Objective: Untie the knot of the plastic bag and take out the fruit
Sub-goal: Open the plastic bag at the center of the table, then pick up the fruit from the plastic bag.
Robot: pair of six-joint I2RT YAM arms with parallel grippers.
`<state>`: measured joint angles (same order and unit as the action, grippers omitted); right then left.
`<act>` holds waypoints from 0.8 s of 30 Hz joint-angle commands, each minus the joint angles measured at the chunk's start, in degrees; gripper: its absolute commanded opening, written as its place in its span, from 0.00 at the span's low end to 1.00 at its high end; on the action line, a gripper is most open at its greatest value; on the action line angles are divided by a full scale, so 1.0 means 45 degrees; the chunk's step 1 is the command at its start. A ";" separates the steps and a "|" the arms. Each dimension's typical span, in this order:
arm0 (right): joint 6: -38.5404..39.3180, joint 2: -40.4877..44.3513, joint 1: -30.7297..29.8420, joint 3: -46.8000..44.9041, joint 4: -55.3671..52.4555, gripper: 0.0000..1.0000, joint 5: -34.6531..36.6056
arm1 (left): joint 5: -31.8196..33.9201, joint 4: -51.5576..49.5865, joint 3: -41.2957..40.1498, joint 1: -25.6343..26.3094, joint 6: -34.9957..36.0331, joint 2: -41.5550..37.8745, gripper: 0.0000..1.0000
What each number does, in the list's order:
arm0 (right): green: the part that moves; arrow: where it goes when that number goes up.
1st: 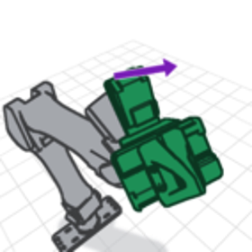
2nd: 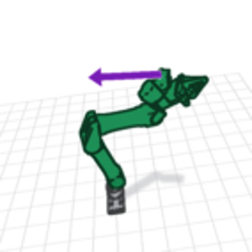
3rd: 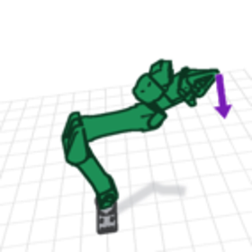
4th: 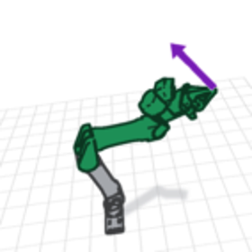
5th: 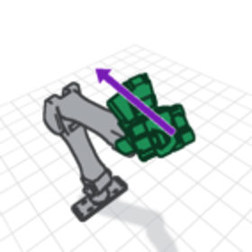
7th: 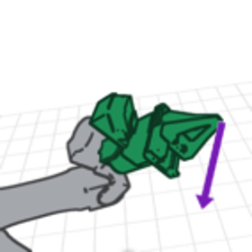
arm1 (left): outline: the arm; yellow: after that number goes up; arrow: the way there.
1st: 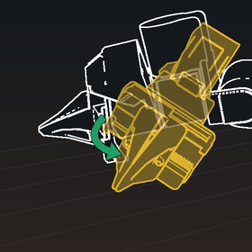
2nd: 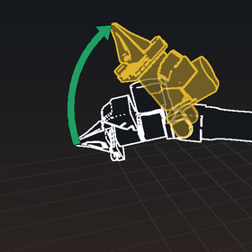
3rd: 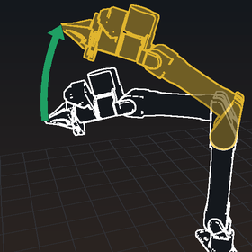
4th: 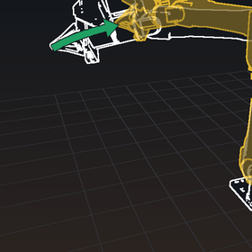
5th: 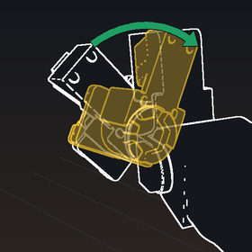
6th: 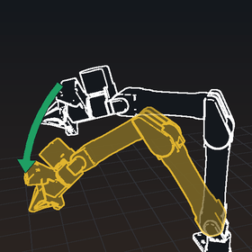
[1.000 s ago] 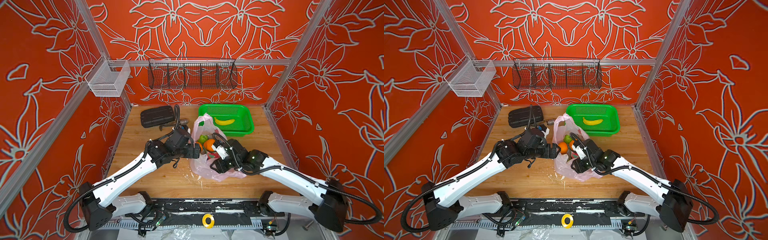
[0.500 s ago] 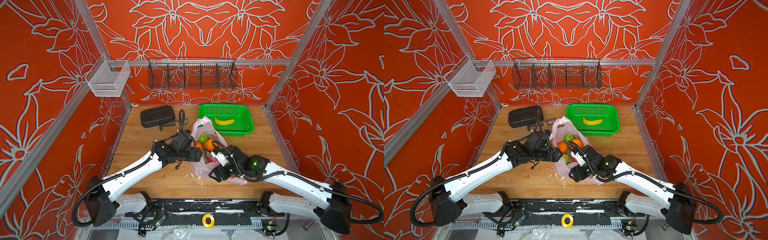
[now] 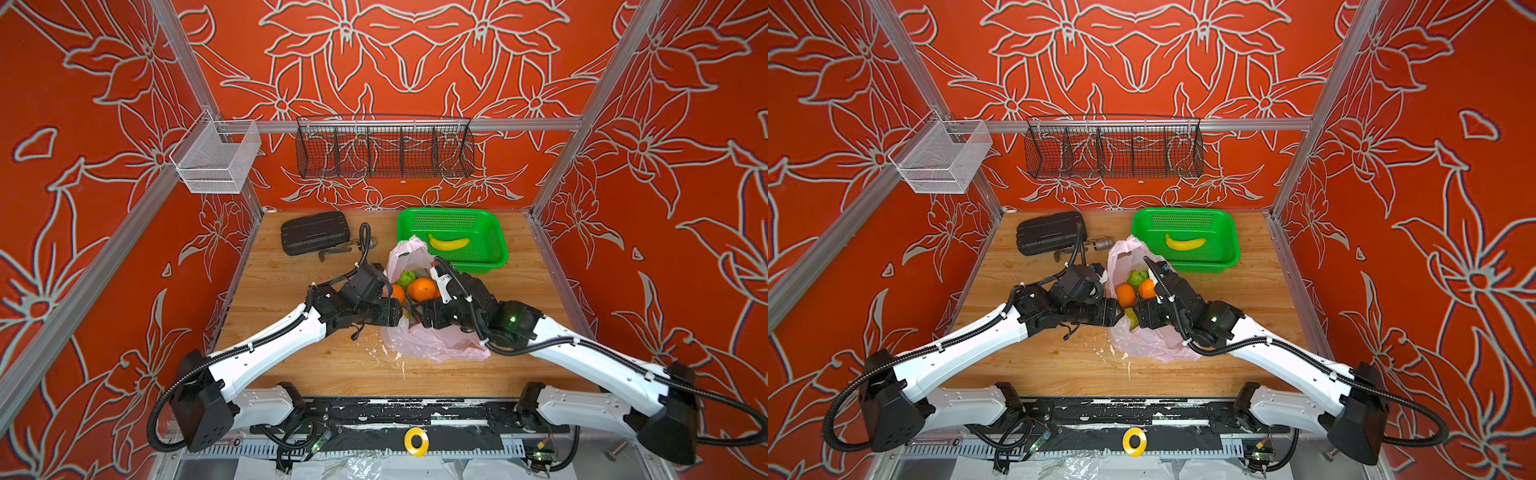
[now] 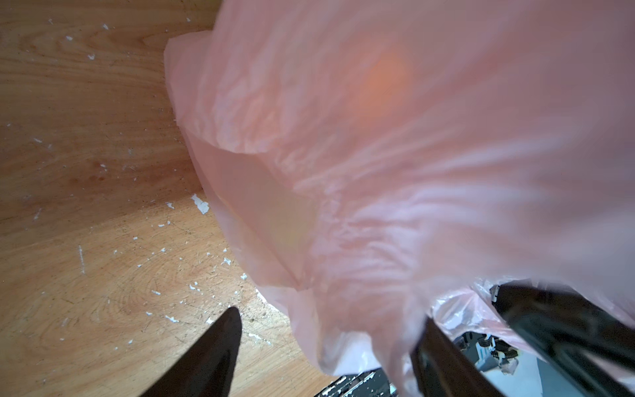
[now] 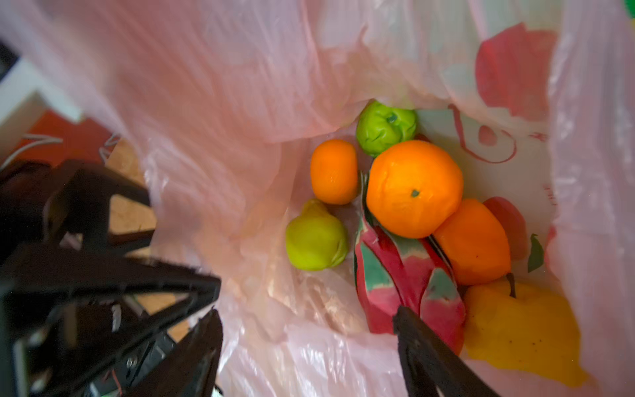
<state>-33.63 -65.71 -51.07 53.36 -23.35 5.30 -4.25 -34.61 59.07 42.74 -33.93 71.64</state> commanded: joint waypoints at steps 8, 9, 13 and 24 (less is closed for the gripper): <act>-0.1593 -0.3224 -0.0019 0.1444 -0.0171 0.85 0.5120 | -0.0119 0.0035 -0.0040 -0.0152 0.0040 -0.0016 0.75; -0.1443 -0.3503 -0.0025 0.1533 -0.0102 0.87 0.5413 | -0.0119 0.0035 -0.0041 -0.0162 0.0070 -0.0026 0.75; -0.1094 -0.4332 0.0129 0.1689 0.0406 0.95 0.5978 | -0.0112 -0.0003 -0.0096 -0.0201 0.0237 -0.0063 0.75; -0.0405 -0.6103 0.1153 0.2275 0.1419 0.92 0.3855 | -0.0080 -0.0092 -0.0158 -0.0244 0.0286 -0.0226 0.75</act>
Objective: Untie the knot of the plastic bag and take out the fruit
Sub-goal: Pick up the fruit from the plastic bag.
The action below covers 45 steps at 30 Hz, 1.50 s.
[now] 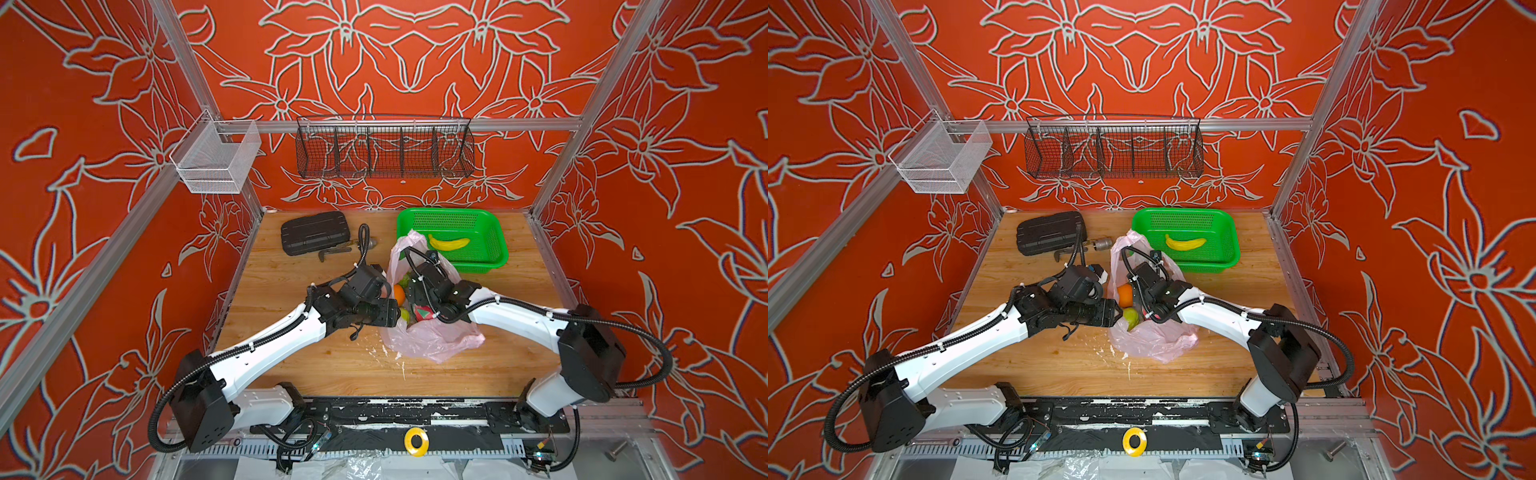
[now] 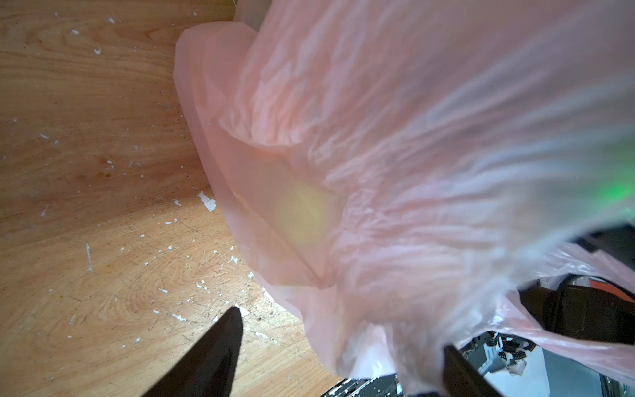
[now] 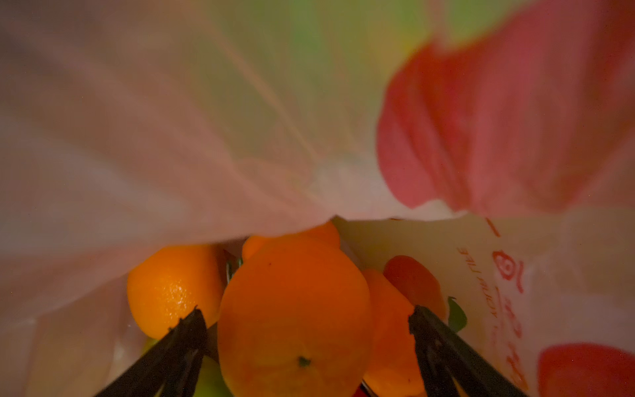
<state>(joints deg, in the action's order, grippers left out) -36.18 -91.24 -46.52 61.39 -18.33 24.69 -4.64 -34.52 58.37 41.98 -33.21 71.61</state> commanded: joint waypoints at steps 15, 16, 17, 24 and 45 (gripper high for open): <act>0.0078 -0.0733 0.0614 0.0266 0.0926 0.56 -0.1991 | 0.0154 -0.0224 -0.0153 -0.0087 0.0159 -0.0628 0.74; 0.0063 -0.0623 0.0613 0.0250 0.0856 0.56 -0.2062 | 0.0117 -0.0185 -0.0169 -0.0118 0.0176 -0.0686 0.74; 0.0016 -0.0468 0.0608 0.0213 0.0809 0.56 -0.2135 | 0.0076 -0.0115 -0.0230 -0.0108 0.0208 -0.0765 0.75; -0.0093 0.1049 0.0573 -0.0432 0.0817 0.56 -0.3058 | 0.0098 0.0121 -0.0333 -0.0109 0.0408 -0.1355 0.81; 0.0302 0.5400 0.0458 -0.0457 -0.0657 0.55 -0.4576 | -0.0785 0.0064 0.1228 0.0233 0.2636 -0.2828 0.84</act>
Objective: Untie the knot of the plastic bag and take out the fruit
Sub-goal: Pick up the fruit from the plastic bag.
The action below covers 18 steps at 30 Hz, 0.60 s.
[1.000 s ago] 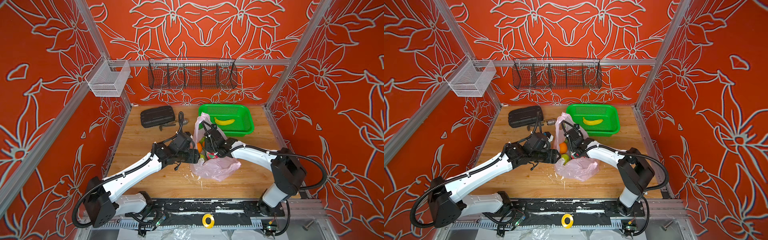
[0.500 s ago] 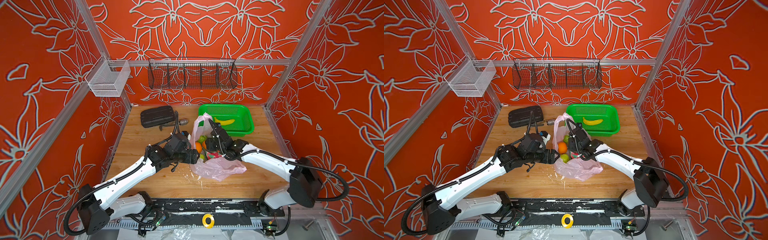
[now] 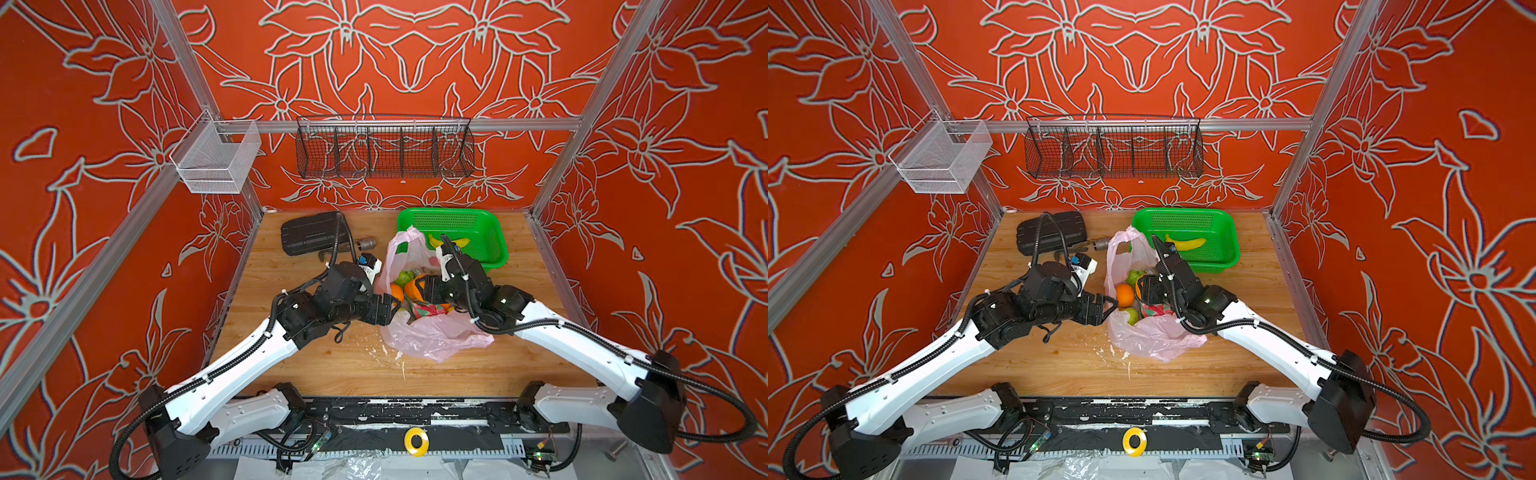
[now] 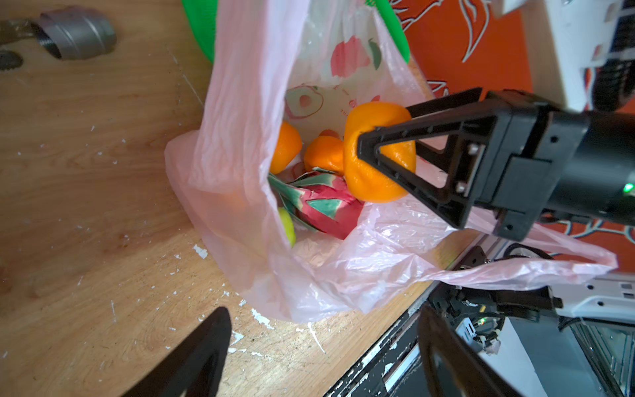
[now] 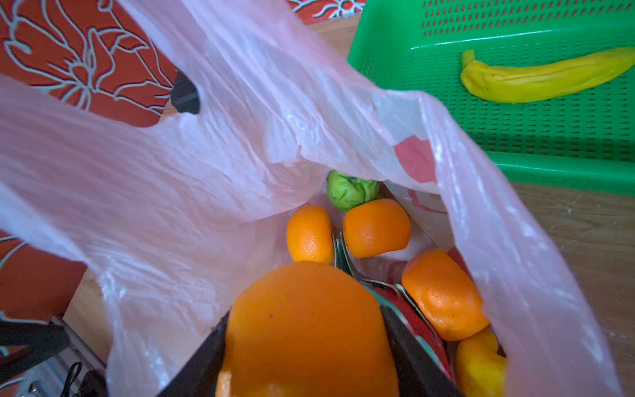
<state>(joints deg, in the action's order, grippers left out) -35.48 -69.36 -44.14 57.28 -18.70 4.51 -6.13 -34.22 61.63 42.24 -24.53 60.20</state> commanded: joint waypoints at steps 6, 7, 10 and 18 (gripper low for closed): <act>0.0867 0.1579 0.0149 0.1275 -0.1327 0.55 0.0813 | -0.0535 -0.0100 0.1476 0.0890 0.1542 -0.0061 0.87; 0.0939 0.1677 0.0315 0.1441 -0.1401 0.55 0.0773 | -0.0498 -0.0129 0.1603 0.0959 0.1601 0.0011 0.89; 0.1035 0.1729 0.1075 0.1932 -0.1581 0.55 0.0356 | -0.0510 -0.0150 0.1846 0.1073 0.1798 0.0172 0.94; 0.1485 0.1165 0.3609 0.3265 -0.1744 0.55 -0.0609 | -0.0566 -0.0326 0.2174 0.1128 0.2135 0.0426 0.99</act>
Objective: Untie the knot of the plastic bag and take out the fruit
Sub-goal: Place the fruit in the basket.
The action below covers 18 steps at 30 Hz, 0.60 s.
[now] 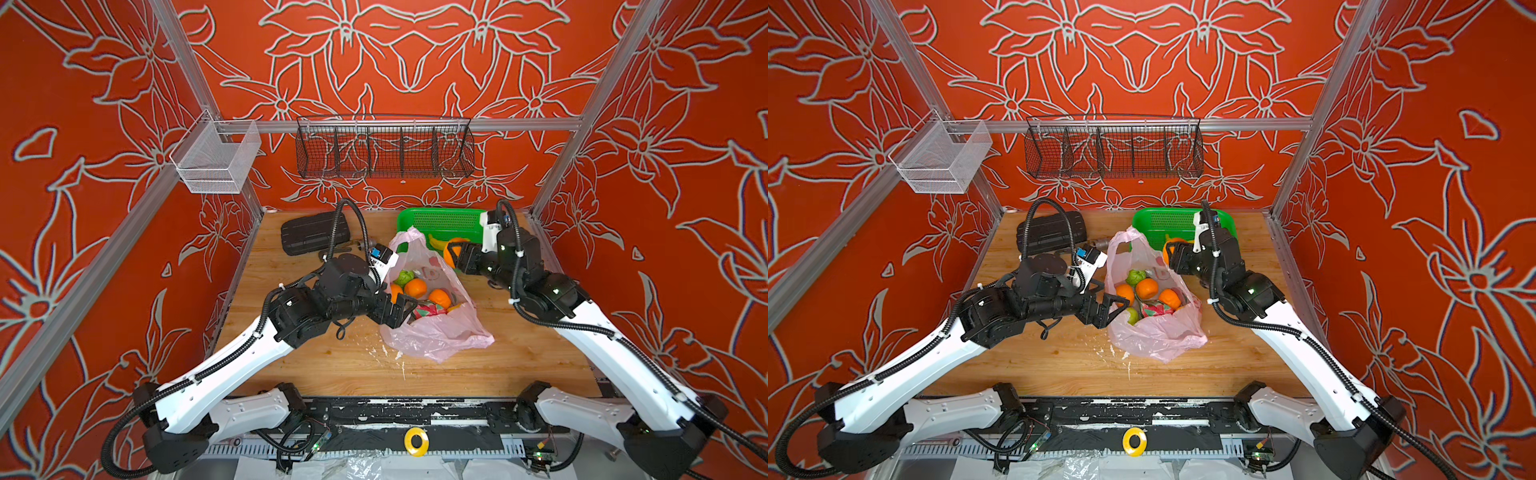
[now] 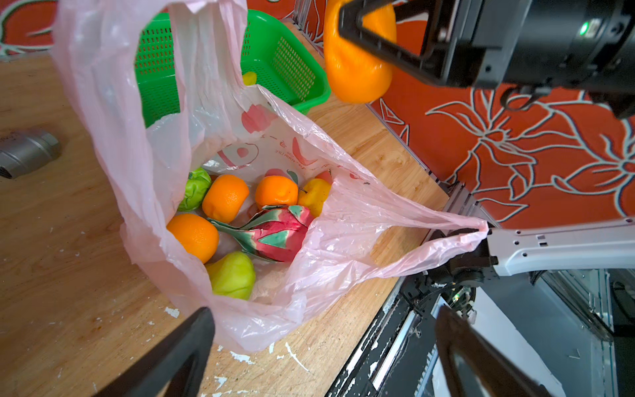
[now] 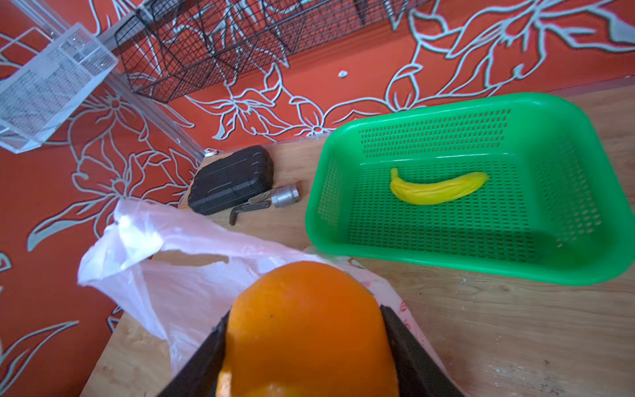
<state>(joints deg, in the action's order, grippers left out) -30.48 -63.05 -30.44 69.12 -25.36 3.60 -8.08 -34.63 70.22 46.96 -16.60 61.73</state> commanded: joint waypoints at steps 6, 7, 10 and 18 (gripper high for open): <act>0.0540 -0.1918 0.2649 0.1606 -0.0226 0.55 -0.1603 | -0.0285 -0.0213 0.0438 0.0104 0.0554 0.0350 0.99; 0.0595 -0.2278 0.2944 0.1731 -0.0134 0.55 -0.1921 | -0.0277 -0.0262 0.0513 0.0126 0.0591 0.0418 0.99; 0.0756 -0.3325 0.3729 0.2166 0.0096 0.55 -0.2724 | -0.0293 -0.0368 0.0751 0.0130 0.0670 0.0633 0.99; 0.1904 -0.6832 0.5065 0.4032 -0.0738 0.54 -0.2938 | -0.0267 -0.0507 0.1559 0.0210 0.0885 0.1466 0.99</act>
<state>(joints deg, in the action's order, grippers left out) -25.06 -90.17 -9.02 83.96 -26.44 -8.36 -8.95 -35.97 75.35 47.40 -13.93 67.20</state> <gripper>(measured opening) 0.616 0.987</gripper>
